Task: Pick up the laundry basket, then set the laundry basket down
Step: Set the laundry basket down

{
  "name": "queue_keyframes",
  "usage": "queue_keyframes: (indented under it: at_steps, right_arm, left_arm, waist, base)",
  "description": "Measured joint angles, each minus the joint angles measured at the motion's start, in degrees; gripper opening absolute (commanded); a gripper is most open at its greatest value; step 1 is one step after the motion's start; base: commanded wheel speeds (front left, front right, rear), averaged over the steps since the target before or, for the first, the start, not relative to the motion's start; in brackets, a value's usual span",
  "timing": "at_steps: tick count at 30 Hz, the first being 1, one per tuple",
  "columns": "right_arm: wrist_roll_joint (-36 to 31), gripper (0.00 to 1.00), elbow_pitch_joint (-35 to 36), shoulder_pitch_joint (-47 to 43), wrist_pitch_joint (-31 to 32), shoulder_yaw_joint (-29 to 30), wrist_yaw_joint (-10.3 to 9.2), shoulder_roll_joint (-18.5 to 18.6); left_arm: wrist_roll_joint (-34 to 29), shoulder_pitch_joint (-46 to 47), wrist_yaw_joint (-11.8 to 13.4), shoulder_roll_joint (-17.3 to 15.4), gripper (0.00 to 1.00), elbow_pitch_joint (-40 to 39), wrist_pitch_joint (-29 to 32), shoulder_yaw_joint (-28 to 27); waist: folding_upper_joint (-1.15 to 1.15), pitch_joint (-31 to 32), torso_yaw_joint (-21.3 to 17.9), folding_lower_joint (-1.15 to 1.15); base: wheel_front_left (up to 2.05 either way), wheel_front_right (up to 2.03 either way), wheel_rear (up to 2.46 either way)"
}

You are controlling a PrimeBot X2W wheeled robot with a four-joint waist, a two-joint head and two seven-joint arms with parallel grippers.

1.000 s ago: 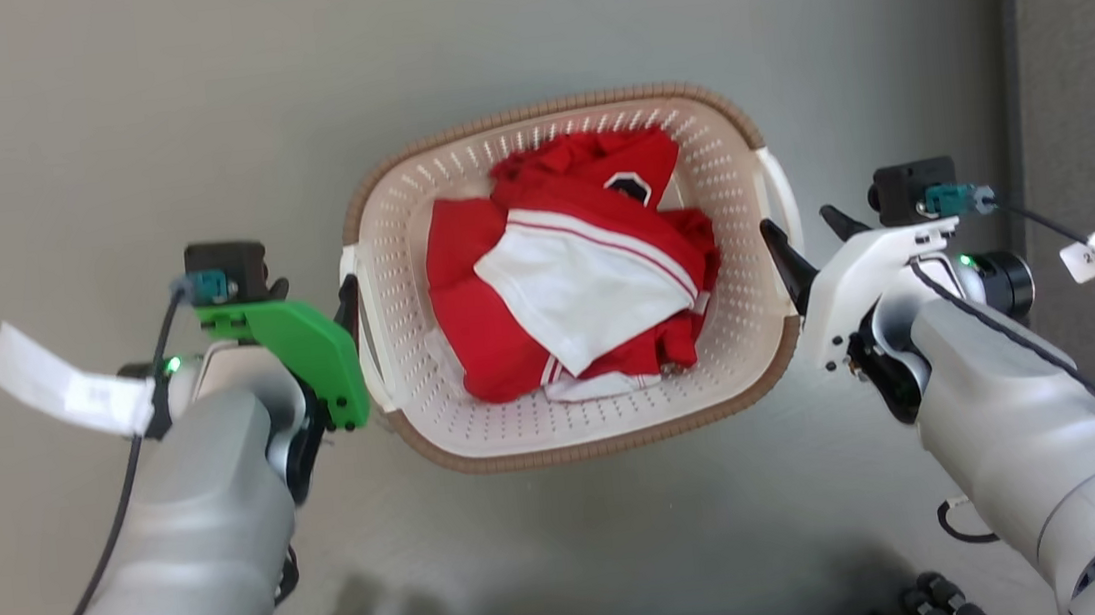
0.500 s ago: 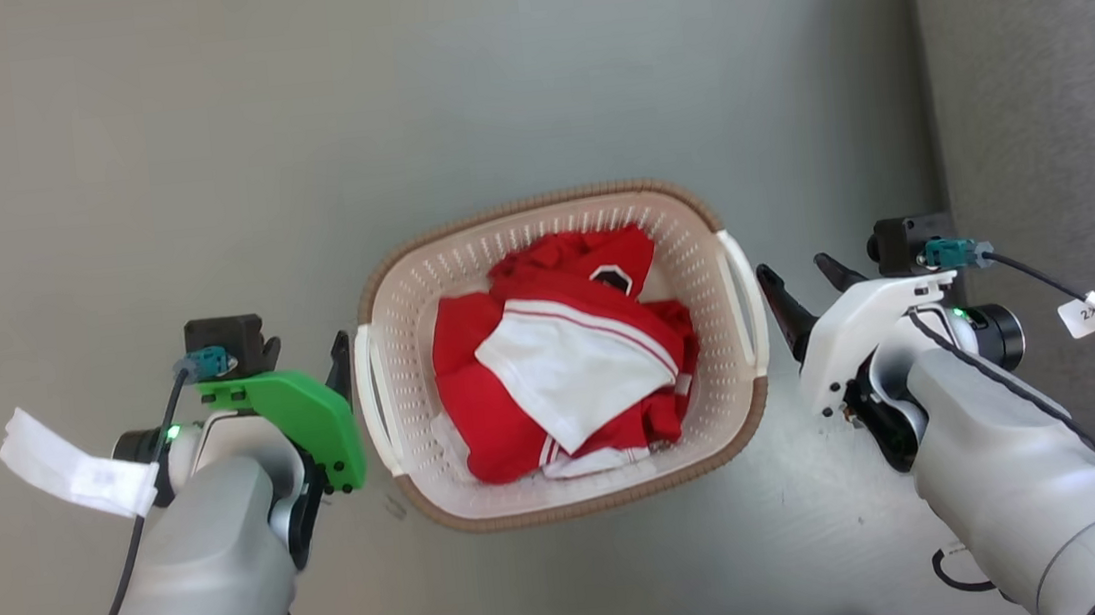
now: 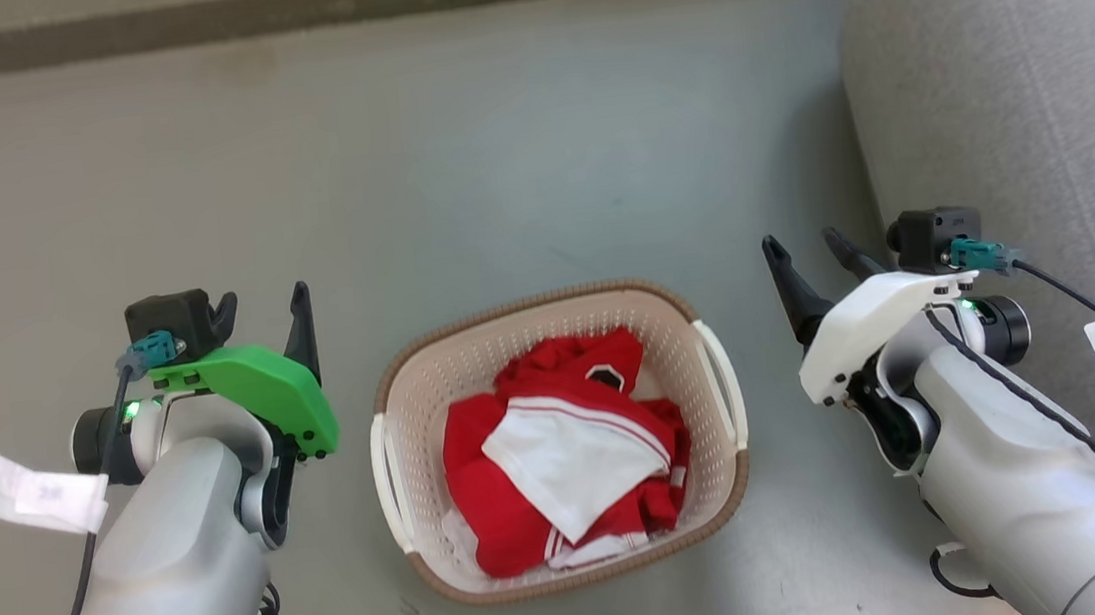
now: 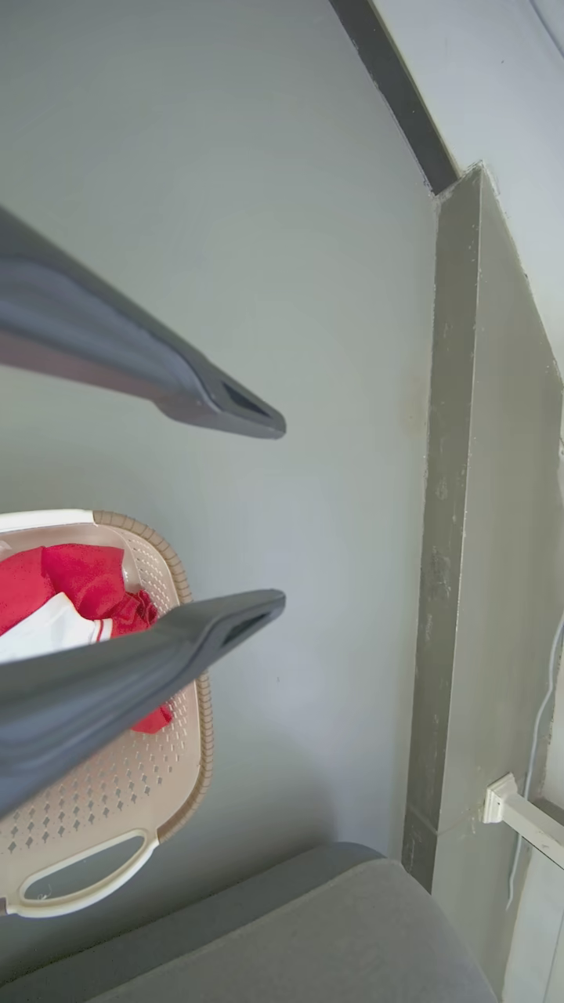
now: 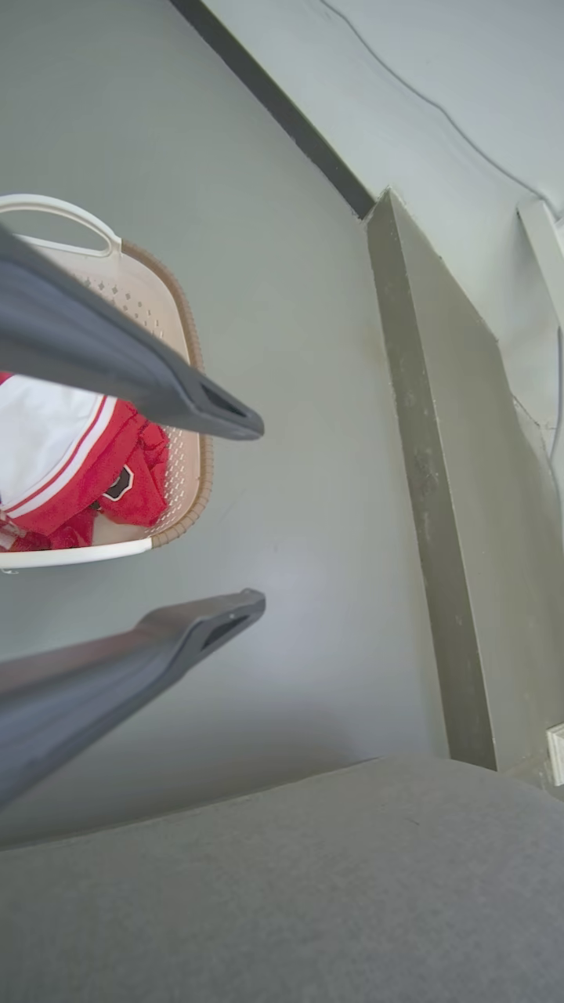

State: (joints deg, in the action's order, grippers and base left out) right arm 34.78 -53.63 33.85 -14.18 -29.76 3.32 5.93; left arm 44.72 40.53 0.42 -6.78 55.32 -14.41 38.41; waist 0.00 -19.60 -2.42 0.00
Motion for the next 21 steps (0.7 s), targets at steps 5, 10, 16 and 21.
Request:
queue_keyframes:
  at_steps: [5,10,16,21]
  right_arm:
    - [-2.02,1.00,6.64,-1.62,-0.01,1.72,-2.02,0.55]
    - [-4.76,1.00,13.01,-3.76,-0.12,3.82,-3.98,2.01]
    - [-8.12,1.00,19.38,-7.99,-0.18,5.47,-6.57,3.24]
    - [-10.37,1.00,23.15,-12.23,-0.18,6.20,-7.49,3.70]
  left_arm:
    - [-1.89,-3.10,2.36,-1.72,1.00,-6.35,0.00,-2.85]
    - [-4.65,-6.09,4.24,-3.04,1.00,-12.70,0.00,-4.94]
    - [-8.04,-11.22,5.15,-3.61,1.00,-19.52,0.00,-6.77]
    - [-10.67,-16.18,5.75,-4.61,1.00,-24.69,0.00,-8.55]
  waist:
    - [0.00,3.76,-0.55,0.00]
    - [0.00,7.14,-1.18,0.00]
    - [0.00,10.73,-1.71,-0.01]
    - [0.00,13.42,-1.96,0.00]
  base:
    - [0.00,0.00,0.00]
    - [0.00,0.00,0.00]
    - [0.00,0.00,0.00]
    - [0.00,0.00,0.00]
